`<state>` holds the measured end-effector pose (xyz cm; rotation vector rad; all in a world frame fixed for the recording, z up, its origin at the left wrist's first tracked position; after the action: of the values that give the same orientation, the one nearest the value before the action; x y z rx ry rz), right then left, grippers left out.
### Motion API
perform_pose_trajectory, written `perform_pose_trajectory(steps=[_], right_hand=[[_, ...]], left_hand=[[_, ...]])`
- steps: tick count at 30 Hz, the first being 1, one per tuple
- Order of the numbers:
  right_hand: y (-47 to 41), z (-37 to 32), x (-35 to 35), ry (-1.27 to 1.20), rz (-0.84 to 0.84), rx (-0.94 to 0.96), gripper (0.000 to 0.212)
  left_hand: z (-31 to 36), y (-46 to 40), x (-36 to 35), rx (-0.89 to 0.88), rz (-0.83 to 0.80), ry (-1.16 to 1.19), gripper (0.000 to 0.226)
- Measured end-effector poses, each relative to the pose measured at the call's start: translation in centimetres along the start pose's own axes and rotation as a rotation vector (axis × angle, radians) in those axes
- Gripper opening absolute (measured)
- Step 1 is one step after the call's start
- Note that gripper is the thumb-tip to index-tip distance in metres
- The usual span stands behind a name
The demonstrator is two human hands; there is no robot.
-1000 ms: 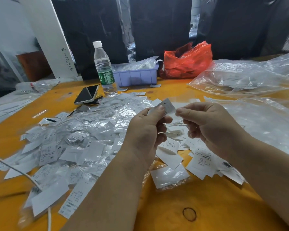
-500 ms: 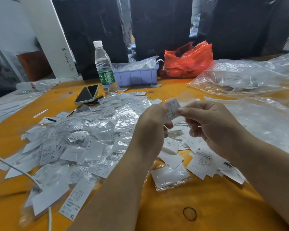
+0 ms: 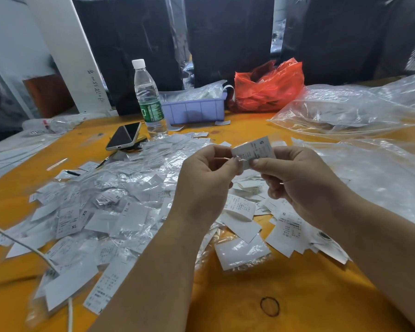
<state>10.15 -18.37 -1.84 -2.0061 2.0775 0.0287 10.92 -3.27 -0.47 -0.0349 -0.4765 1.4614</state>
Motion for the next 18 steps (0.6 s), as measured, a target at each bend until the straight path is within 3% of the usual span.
perform_pose_trajectory(steps=[5,9,14,18], right_hand=[[0.1,0.1,-0.2,-0.016,-0.039,-0.024,0.007],[0.2,0.4,-0.7,0.016,-0.107,-0.061,0.011],[0.4,0.9,-1.5,0.066,-0.197,-0.13,0.009],[0.2,0.5,-1.2,0.073,-0.153,-0.115,0.003]], left_hand=[[-0.6,-0.1,-0.3,0.107,-0.063,0.096,0.022],[-1.1,-0.1,-0.4,0.173,-0.098,0.093,0.003],[-1.0,-0.2,0.4,0.161,-0.026,0.048,0.014],[-1.1,-0.5,1.6,0.186,0.07,0.109,0.023]])
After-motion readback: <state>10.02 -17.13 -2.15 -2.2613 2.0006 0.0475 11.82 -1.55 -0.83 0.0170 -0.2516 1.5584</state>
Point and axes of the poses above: each hand's wrist, its own y-axis away from the middle knuckle, its own x-axis out of the back of the hand, z = x × y, the point moved 7 cm from there along -y, towards the middle knuckle, and after that the axes turned 11 degrees about -y, right-handed, at the moved point
